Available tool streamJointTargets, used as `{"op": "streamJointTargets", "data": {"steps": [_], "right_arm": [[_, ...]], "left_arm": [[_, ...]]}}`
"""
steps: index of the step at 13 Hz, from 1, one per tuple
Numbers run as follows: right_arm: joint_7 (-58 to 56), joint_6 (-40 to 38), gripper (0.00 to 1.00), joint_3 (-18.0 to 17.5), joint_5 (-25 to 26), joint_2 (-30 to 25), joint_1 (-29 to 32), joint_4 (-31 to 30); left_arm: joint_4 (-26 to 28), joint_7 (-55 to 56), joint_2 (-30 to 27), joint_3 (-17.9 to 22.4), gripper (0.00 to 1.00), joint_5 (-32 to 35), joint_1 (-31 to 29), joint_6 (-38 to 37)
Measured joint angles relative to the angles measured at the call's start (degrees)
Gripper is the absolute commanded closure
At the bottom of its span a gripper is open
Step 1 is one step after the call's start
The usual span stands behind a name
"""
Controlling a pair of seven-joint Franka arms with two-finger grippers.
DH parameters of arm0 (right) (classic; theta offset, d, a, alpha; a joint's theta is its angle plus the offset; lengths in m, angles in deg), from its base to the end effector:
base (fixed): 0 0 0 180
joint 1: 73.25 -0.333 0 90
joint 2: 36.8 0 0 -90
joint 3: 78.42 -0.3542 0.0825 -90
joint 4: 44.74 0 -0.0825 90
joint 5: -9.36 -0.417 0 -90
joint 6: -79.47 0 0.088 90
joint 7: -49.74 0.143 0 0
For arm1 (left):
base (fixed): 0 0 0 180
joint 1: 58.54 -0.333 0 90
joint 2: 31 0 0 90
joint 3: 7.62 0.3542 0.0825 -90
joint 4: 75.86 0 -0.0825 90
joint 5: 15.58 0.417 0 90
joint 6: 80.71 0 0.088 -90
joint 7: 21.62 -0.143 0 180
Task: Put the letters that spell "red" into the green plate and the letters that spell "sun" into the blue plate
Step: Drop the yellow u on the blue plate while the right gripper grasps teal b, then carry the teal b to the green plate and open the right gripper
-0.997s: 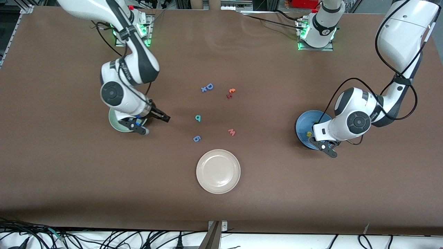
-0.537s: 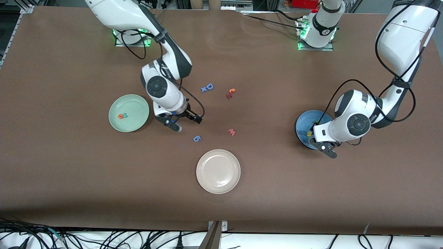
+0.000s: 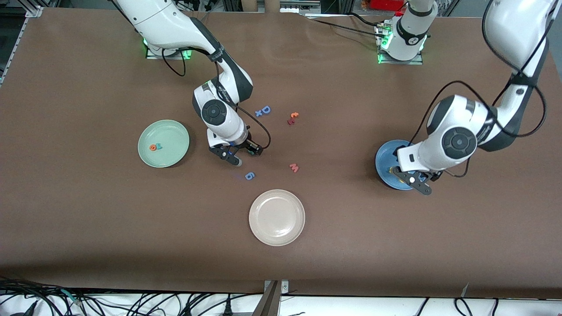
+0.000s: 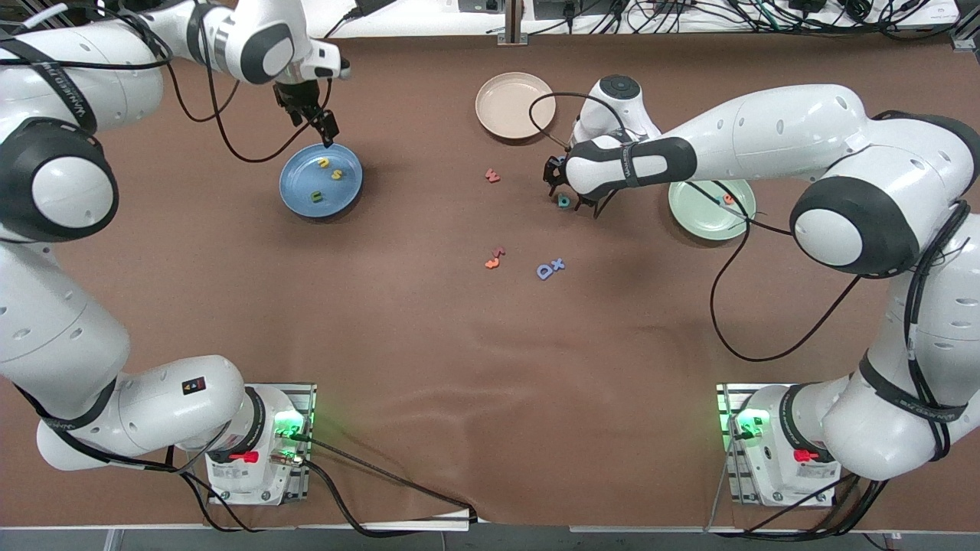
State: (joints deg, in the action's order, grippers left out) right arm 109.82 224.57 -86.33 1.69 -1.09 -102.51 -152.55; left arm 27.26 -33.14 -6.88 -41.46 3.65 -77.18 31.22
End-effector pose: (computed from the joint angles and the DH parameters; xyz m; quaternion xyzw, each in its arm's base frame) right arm 0.5435 0.4103 0.1495 -0.9612 0.2638 0.0495 0.0634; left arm 0.6448 -0.1166 0.3144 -0.9504 0.2956 0.0896 0.0355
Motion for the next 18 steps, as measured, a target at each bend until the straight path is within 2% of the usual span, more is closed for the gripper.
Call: {"op": "streamJointTargets", "data": {"steps": [2,4,7,9,10,12,14,15,17,18], "right_arm": [[0.0,0.1,0.35,0.0,0.0,0.5,0.0,0.0],[0.0,0.1,0.5,0.1,0.0,0.8,0.0,0.0],[0.0,0.1,0.57,0.1,0.0,0.8,0.0,0.0],[0.0,0.1,0.61,0.1,0.0,0.8,0.0,0.1],[0.0,0.1,0.62,0.1,0.0,0.8,0.0,0.1],[0.0,0.1,0.65,0.1,0.0,0.8,0.0,0.2],[0.0,0.1,0.65,0.1,0.0,0.8,0.0,0.2],[0.0,0.1,0.69,0.1,0.0,0.8,0.0,0.2],[0.0,0.0,0.73,0.1,0.0,0.7,0.0,0.3],[0.0,0.0,0.82,0.1,0.0,0.7,0.0,0.3]], "left_arm": [[-2.5,0.6,-5.7,-0.8,0.0,-5.3,0.0,-7.5],[-8.3,0.7,-9.2,-0.7,0.0,-8.4,-0.1,-16.3],[-18.5,0.7,-10.5,-0.5,0.0,-8.8,-0.3,-27.2],[-21.9,0.7,-11.1,0.9,0.0,-9.4,0.0,-29.6],[-22.4,0.7,-11.8,3.7,0.0,-10.6,1.8,-29.8],[-22.5,0.7,-13.2,15.2,0.0,-14.4,9.6,-29.8],[-22.3,0.7,-13.8,23.7,0.0,-18.7,14.6,-29.4],[-21.7,0.7,-14.1,26.1,0.0,-19.6,15.5,-28.1],[-18.2,1.5,-16.0,27.6,0.0,-19.7,16.4,-23.6],[-15.7,3.2,-17.7,27.9,0.0,-19.5,17.1,-22.0]]}}
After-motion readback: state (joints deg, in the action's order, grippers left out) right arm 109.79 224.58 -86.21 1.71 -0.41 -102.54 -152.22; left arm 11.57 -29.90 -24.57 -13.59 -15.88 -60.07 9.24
